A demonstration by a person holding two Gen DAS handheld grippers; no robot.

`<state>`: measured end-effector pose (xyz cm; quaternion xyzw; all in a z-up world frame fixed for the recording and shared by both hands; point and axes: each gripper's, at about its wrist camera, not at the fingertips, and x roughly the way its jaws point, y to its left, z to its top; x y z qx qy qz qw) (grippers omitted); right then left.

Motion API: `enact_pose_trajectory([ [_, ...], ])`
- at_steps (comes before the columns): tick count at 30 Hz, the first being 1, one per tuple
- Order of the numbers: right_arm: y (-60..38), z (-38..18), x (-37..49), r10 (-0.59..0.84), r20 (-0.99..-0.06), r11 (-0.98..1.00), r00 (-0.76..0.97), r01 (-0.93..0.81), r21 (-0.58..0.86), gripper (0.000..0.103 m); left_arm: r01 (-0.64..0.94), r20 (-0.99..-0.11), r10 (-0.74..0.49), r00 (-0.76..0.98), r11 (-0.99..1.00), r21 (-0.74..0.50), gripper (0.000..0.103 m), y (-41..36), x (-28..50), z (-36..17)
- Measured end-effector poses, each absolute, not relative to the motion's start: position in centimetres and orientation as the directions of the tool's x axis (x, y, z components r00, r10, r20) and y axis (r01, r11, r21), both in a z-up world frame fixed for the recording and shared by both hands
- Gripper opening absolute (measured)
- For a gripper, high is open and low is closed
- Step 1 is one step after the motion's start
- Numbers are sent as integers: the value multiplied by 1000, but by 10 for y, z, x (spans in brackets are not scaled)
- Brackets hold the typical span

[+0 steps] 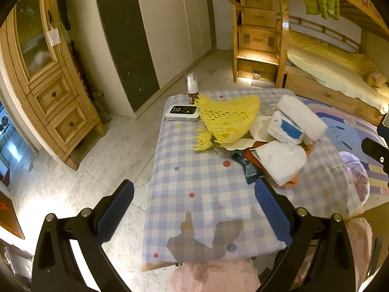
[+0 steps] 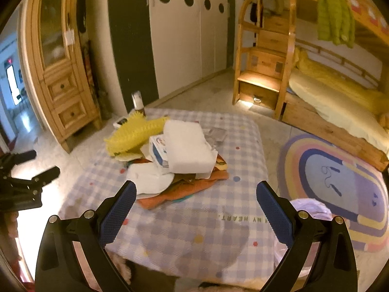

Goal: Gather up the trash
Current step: 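Grasp the yellow foam net with the left tool while the right tool grasps the white foam block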

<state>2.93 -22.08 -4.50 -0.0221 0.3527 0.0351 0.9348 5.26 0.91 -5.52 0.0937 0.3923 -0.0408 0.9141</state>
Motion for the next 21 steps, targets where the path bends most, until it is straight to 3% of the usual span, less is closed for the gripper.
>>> enact_pose_trajectory([
  [9, -220, -61, 72, 145, -662, 983, 735, -183, 11, 91, 188, -755, -68, 653, 979, 74, 96, 8, 93, -74],
  [10, -219, -62, 76, 155, -664, 981, 731, -195, 14, 87, 189, -755, -72, 651, 979, 70, 96, 7, 96, -75],
  [11, -218, -63, 81, 162, -668, 979, 726, -205, 14, 73, 197, -753, -88, 652, 979, 57, 96, 6, 101, -76],
  [12, -218, -65, 86, 164, -675, 978, 719, -209, 15, 70, 202, -751, -97, 653, 978, 50, 96, 5, 103, -78],
  [15, -220, -70, 98, 180, -686, 976, 705, -217, 34, 72, 209, -756, -99, 647, 977, 50, 96, 1, 114, -83],
  [18, -223, -75, 109, 196, -696, 973, 691, -225, 51, 87, 217, -761, -93, 642, 974, 65, 96, -3, 120, -86],
  [21, -227, -82, 118, 231, -720, 967, 655, -235, 96, 87, 222, -765, -92, 637, 973, 68, 96, -5, 124, -89],
])
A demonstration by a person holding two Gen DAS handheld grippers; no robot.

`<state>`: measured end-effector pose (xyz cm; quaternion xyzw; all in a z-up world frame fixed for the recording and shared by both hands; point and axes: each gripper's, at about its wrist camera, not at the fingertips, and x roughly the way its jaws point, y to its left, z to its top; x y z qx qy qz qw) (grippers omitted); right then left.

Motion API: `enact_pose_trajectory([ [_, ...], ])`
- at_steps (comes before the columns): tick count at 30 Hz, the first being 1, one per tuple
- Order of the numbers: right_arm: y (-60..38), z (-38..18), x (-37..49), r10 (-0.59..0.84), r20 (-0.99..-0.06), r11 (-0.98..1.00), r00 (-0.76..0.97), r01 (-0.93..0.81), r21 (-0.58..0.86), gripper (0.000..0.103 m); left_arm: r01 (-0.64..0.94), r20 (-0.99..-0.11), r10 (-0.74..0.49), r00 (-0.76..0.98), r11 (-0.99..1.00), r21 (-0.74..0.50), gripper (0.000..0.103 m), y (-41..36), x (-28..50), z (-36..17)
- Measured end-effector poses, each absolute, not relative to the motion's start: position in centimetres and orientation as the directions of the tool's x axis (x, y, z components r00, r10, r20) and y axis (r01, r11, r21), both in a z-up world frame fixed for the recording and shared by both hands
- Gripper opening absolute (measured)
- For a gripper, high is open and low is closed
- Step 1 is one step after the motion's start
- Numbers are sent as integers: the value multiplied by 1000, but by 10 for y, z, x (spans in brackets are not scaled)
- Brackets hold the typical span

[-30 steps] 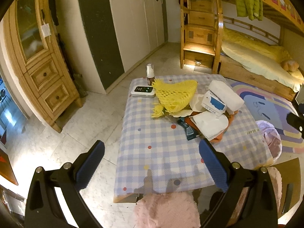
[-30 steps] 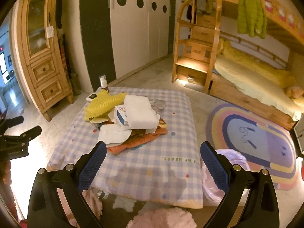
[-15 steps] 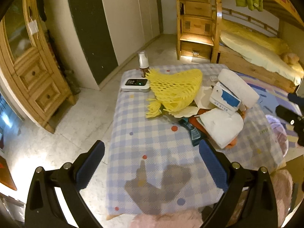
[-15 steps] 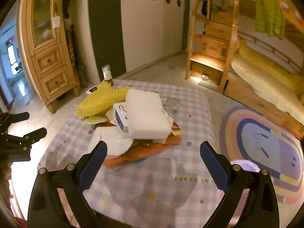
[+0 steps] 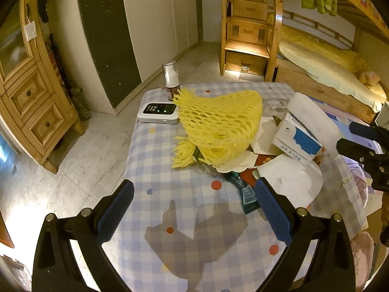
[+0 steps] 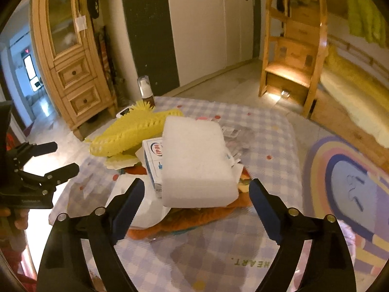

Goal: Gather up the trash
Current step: 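Grasp the yellow foam net with the left tool while the right tool grasps the white foam block, then carry both items over the trash bin and open both tools to drop them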

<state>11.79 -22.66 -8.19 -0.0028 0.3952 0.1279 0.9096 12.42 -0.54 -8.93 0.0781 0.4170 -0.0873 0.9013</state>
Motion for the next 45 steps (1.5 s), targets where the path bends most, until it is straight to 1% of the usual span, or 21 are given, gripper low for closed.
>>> enact_pose_trajectory([
  [3, -229, -89, 124, 258, -732, 962, 630, -237, 136, 86, 225, -768, -91, 634, 972, 71, 96, -6, 125, -91],
  [5, -229, -90, 125, 256, -738, 963, 625, -227, 142, 70, 223, -769, -82, 634, 971, 80, 96, -5, 124, -93],
  [8, -231, -85, 119, 257, -728, 964, 635, -219, 149, 63, 212, -769, -75, 635, 974, 80, 96, 0, 122, -90],
  [11, -230, -72, 109, 203, -704, 976, 680, -199, 89, 58, 205, -758, -68, 648, 975, 88, 96, 2, 117, -84],
  [13, -231, -62, 99, 160, -687, 983, 709, -175, 48, 57, 219, -750, -81, 656, 972, 86, 96, 0, 114, -80],
  [17, -237, -47, 79, 95, -674, 991, 733, -132, -4, 58, 277, -730, -111, 675, 954, 111, 81, -16, 111, -73],
  [19, -242, -44, 72, 86, -676, 993, 731, -117, 0, 58, 297, -719, -112, 686, 945, 136, 78, -24, 112, -72],
  [24, -258, -41, 56, 57, -677, 997, 734, -71, 7, 59, 331, -688, -122, 715, 926, 181, 77, -43, 126, -77],
  [28, -266, -45, 55, 46, -684, 999, 728, -49, 16, 60, 355, -706, -132, 696, 918, 178, 77, -49, 144, -93],
  [30, -267, -48, 57, 42, -689, 999, 723, -42, 16, 60, 369, -715, -129, 687, 910, 189, 73, -53, 153, -102],
  [33, -267, -52, 62, 38, -698, 999, 715, -40, 15, 60, 386, -721, -121, 683, 897, 216, 60, -55, 161, -112],
  [35, -266, -54, 62, 36, -701, 999, 713, -40, 12, 60, 388, -722, -113, 683, 893, 227, 44, -55, 164, -116],
  [36, -265, -55, 62, 36, -701, 999, 712, -42, 10, 60, 389, -720, -116, 685, 893, 226, 39, -53, 166, -117],
  [38, -263, -54, 62, 34, -700, 999, 714, -42, 5, 60, 392, -710, -134, 692, 895, 214, 12, -48, 164, -112],
  [40, -265, -51, 60, 31, -692, 999, 721, -40, 3, 60, 399, -691, -159, 705, 895, 201, 7, -45, 162, -100],
  [45, -271, -30, 46, 12, -641, 1000, 767, -18, -3, 60, 402, -569, -253, 783, 903, 153, 6, -33, 146, -28],
])
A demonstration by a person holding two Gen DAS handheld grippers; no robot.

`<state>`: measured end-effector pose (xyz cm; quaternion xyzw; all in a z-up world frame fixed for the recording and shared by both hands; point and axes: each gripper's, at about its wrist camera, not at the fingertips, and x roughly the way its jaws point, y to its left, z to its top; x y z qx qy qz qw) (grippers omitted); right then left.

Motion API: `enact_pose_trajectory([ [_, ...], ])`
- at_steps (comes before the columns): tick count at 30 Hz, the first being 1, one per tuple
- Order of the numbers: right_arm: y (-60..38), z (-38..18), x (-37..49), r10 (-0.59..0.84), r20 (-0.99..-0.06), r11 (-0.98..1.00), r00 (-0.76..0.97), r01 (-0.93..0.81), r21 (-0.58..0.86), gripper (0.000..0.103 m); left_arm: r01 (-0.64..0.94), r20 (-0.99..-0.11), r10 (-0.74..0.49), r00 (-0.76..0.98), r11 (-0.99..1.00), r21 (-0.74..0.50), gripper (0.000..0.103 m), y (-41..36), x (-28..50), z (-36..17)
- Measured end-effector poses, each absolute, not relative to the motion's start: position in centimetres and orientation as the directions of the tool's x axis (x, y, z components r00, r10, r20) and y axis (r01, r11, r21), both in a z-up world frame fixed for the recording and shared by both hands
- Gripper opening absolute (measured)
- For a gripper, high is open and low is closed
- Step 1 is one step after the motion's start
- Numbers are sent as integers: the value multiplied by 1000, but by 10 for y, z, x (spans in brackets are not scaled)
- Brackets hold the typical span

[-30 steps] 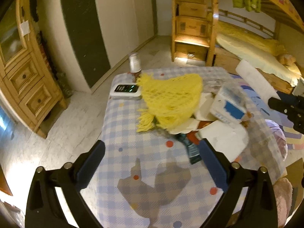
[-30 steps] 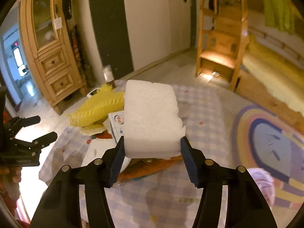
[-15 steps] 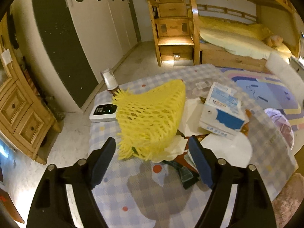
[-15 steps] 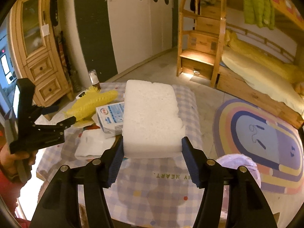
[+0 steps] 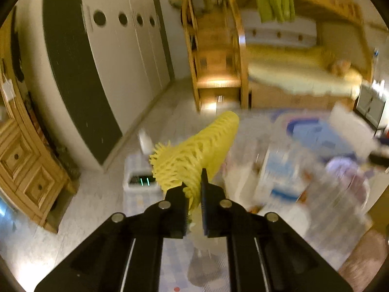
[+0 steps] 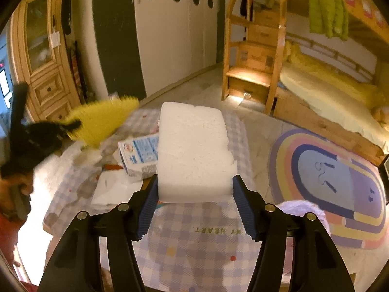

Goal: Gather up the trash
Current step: 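Carry both items over the trash bin and open both tools to drop them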

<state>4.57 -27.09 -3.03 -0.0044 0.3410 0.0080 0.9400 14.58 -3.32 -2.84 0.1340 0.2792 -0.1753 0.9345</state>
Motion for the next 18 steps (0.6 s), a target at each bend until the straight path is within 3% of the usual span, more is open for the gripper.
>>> enact_pose_trajectory([
  [4, -284, -15, 26, -15, -606, 1000, 795, 15, -5, 60, 443, -488, -331, 808, 887, 133, 6, -41, 122, 28],
  [8, -305, -12, 7, -58, -598, 998, 799, 64, -12, 60, 524, -461, -423, 780, 845, 111, 6, -72, 92, 46],
  [18, -385, -30, -58, -239, -630, 960, 739, 279, -36, 60, 726, -522, -600, 606, 686, 55, 6, -194, 36, 0],
])
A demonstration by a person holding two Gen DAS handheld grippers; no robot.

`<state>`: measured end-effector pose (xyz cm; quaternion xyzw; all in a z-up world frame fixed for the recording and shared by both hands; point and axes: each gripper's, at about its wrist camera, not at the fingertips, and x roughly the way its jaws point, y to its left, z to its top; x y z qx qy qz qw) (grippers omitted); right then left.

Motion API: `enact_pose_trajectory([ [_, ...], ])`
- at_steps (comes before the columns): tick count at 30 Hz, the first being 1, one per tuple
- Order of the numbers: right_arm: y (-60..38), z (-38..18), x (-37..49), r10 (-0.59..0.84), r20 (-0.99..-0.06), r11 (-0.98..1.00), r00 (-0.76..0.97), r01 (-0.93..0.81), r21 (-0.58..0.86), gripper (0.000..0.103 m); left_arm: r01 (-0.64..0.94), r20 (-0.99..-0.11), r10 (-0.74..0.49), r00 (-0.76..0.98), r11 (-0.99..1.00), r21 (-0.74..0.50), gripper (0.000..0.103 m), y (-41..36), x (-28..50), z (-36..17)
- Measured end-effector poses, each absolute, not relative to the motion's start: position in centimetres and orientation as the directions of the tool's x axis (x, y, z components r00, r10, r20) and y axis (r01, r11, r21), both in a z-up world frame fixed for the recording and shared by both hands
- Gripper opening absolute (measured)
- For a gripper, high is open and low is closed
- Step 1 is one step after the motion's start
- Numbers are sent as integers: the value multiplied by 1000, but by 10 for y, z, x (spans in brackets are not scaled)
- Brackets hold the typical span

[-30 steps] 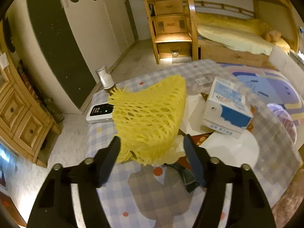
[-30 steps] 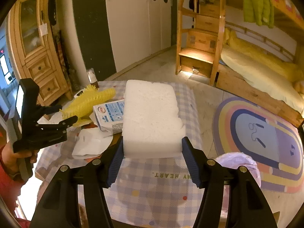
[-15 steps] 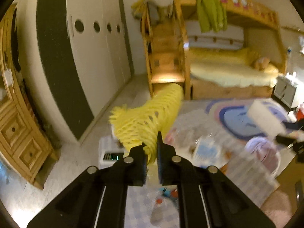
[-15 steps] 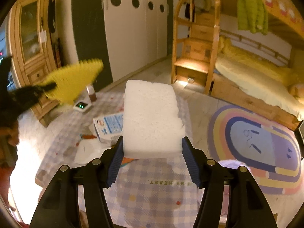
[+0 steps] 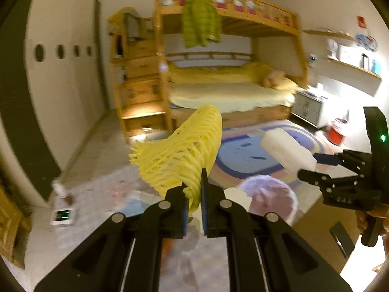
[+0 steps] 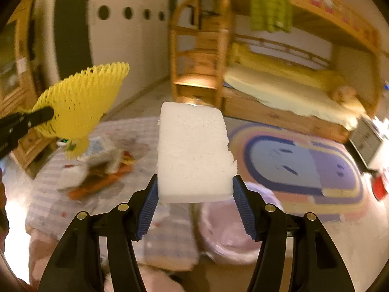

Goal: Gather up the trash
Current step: 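Carry both items over the trash bin and open both tools to drop them, then move the left tool back to the table and grasp the milk carton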

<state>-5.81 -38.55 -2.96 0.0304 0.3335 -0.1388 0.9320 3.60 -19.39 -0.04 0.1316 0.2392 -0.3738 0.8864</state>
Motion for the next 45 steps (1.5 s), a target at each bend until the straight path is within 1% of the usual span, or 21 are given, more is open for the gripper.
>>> enact_pose_trajectory([
  [4, -412, -45, -81, -317, -655, 927, 686, 369, -63, 61, 786, -542, -642, 542, 616, 57, 6, -247, 14, -24],
  [10, -446, -71, -99, -372, -696, 886, 614, 459, -69, 61, 843, -594, -655, 467, 532, 76, 7, -317, -5, -62],
  [17, -478, -98, -89, -378, -729, 863, 571, 502, -54, 61, 871, -632, -654, 416, 487, 69, 7, -362, 5, -92],
  [25, -513, -133, -54, -337, -761, 861, 553, 509, -11, 62, 884, -670, -635, 384, 463, 67, 9, -405, 31, -118],
  [27, -520, -142, -47, -323, -770, 862, 551, 507, 0, 64, 886, -679, -629, 378, 458, 69, 17, -412, 36, -123],
  [28, -522, -147, -43, -311, -775, 866, 550, 500, 7, 67, 886, -680, -629, 376, 458, 67, 28, -413, 37, -124],
  [29, -523, -150, -39, -308, -780, 867, 545, 499, 7, 69, 887, -682, -630, 371, 459, 60, 41, -413, 40, -126],
  [32, -524, -160, -32, -297, -795, 868, 529, 496, 5, 71, 883, -684, -633, 362, 469, 34, 53, -411, 48, -129],
  [34, -525, -162, -30, -296, -802, 865, 518, 502, 5, 72, 879, -688, -632, 357, 475, 20, 56, -408, 52, -130],
  [36, -524, -160, -32, -298, -803, 858, 516, 513, 11, 72, 874, -690, -629, 357, 486, 10, 56, -400, 55, -128],
  [40, -518, -141, -45, -317, -785, 852, 533, 524, 12, 72, 855, -687, -620, 380, 519, 5, 56, -379, 58, -119],
  [45, -505, -111, -60, -320, -758, 855, 568, 518, 27, 72, 821, -661, -611, 435, 571, 12, 56, -339, 50, -95],
])
